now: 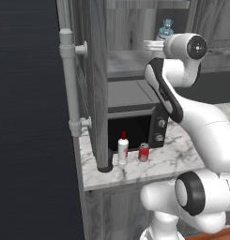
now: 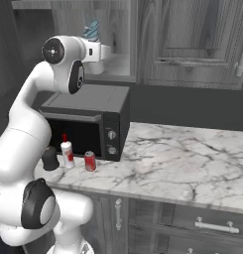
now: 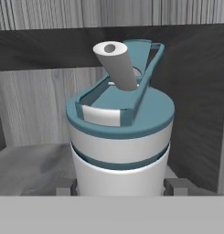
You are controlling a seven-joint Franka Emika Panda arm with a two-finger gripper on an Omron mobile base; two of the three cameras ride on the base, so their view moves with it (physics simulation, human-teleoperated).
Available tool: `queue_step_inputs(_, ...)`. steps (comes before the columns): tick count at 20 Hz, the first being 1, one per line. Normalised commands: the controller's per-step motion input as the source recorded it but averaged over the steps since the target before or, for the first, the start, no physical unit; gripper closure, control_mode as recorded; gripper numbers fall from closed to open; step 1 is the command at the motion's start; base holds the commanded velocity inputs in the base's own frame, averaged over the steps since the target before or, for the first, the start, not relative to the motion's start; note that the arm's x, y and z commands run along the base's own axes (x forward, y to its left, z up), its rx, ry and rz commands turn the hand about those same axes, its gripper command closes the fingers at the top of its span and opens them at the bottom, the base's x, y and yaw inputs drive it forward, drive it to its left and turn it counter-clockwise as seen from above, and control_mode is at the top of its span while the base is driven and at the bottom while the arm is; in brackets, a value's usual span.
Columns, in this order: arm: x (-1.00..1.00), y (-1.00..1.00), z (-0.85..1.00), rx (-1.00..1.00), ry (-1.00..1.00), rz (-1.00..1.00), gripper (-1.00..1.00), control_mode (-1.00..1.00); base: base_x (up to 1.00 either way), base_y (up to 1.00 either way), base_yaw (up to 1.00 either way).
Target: Sort all alcoholic drinks to one cabinet, and non-alcoholic drinks to the other.
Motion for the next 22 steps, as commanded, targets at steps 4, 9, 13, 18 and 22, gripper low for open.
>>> queue_step_inputs(4, 0.27, 0.00, -0.08, 0.00, 0.00, 0.00, 1.00, -1.00, 0.00, 0.00, 0.00)
queue_step_inputs(9, 0.28, 0.00, -0.08, 0.00, 0.00, 0.00, 1.00, -1.00, 0.00, 0.00, 0.00)
queue_step_inputs(13, 0.27, 0.00, -0.07, 0.00, 0.00, 0.00, 1.00, -1.00, 0.00, 0.00, 0.00)
queue_step_inputs(18, 0.29, 0.00, -0.08, 0.00, 0.00, 0.00, 1.00, -1.00, 0.00, 0.00, 0.00)
queue_step_inputs(22, 0.30, 0.00, -0.06, 0.00, 0.00, 0.00, 1.00, -1.00, 0.00, 0.00, 0.00)
